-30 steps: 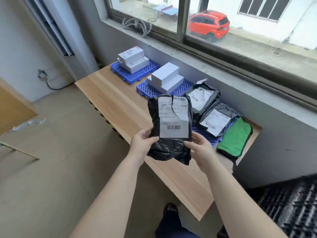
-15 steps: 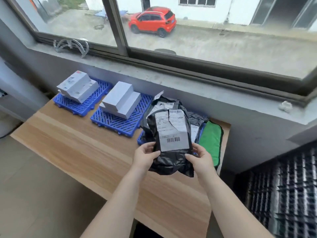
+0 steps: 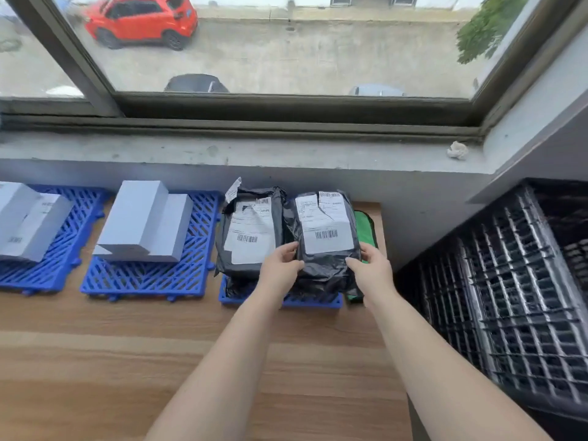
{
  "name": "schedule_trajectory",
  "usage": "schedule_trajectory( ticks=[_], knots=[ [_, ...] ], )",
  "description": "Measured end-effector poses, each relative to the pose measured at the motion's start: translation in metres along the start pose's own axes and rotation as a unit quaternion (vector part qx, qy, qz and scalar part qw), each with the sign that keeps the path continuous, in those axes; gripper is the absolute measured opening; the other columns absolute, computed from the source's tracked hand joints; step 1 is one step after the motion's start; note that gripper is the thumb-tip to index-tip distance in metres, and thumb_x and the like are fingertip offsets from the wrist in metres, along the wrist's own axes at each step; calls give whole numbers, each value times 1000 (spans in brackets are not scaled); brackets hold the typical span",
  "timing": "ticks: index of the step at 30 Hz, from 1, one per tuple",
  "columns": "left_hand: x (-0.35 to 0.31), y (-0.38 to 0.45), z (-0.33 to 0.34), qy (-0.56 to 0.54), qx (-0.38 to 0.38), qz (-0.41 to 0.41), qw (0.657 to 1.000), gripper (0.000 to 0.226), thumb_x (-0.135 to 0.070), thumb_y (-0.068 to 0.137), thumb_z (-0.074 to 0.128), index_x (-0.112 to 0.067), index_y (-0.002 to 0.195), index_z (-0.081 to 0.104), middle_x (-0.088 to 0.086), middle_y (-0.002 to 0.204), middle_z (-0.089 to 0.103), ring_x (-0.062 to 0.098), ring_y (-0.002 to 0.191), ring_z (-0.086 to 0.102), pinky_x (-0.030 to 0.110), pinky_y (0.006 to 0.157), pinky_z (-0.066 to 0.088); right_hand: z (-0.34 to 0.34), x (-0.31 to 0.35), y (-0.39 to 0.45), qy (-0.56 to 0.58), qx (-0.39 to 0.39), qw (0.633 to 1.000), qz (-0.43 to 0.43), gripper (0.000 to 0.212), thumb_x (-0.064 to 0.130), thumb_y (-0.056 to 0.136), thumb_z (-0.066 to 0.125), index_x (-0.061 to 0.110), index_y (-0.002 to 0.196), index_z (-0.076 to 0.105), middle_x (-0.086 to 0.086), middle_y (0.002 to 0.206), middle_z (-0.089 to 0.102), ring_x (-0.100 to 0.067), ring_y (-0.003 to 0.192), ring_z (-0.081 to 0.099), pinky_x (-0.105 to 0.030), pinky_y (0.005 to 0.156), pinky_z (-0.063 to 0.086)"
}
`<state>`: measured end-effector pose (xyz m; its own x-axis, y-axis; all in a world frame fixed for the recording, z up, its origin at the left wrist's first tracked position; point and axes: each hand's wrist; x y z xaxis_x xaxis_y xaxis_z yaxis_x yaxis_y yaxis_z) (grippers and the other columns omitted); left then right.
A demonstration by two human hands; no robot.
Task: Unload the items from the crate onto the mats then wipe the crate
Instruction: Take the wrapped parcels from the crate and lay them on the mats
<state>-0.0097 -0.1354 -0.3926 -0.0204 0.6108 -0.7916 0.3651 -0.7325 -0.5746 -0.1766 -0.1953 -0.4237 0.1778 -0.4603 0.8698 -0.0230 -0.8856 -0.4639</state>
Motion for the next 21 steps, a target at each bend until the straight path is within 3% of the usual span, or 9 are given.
schedule_trajectory(
  ticks=[4,10,13,17,21],
  knots=[
    [-14,22,-8,13,16,5,1000,51,-6,96,55,-20,144,48,4,142,52,17,123,50,26,92,37,19,5,18,-58,-21,998,-16,35,0,85,56,19,113,65,3,107,70,-20,99,66,-41,90,54],
    [-4,35,-6,101,57,-5,993,57,-12,98,50,-16,152,34,6,152,42,19,131,47,25,85,38,36,-5,15,-198,24,980,-20,40,4,84,59,19,121,60,5,98,65,-18,88,61,-26,66,44],
    [-1,37,-14,124,51,26,991,56,-15,98,50,-20,151,36,4,149,45,19,128,49,21,78,41,42,-11,12,-244,4,968,-52,38,11,83,65,19,120,59,5,104,62,-17,94,58,-26,74,41],
    [2,39,-36,100,15,52,994,45,-14,96,52,-23,139,49,2,131,57,15,113,54,28,83,46,54,-19,9,-319,-19,946,-52,38,21,83,68,20,119,56,1,114,60,-22,105,56,-35,82,49],
    [5,42,-55,132,2,80,988,42,-13,95,49,-26,135,51,-3,129,56,9,106,54,18,67,41,54,-12,7,-407,-13,912,-40,43,28,85,66,17,124,50,-5,123,54,-28,115,50,-43,89,48]
  ],
)
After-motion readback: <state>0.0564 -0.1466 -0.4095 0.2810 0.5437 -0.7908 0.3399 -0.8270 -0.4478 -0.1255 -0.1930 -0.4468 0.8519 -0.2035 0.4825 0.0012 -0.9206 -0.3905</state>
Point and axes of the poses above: each hand's wrist, its own y-axis towards the middle knuckle, its own z-axis out of the palm, x = y × z
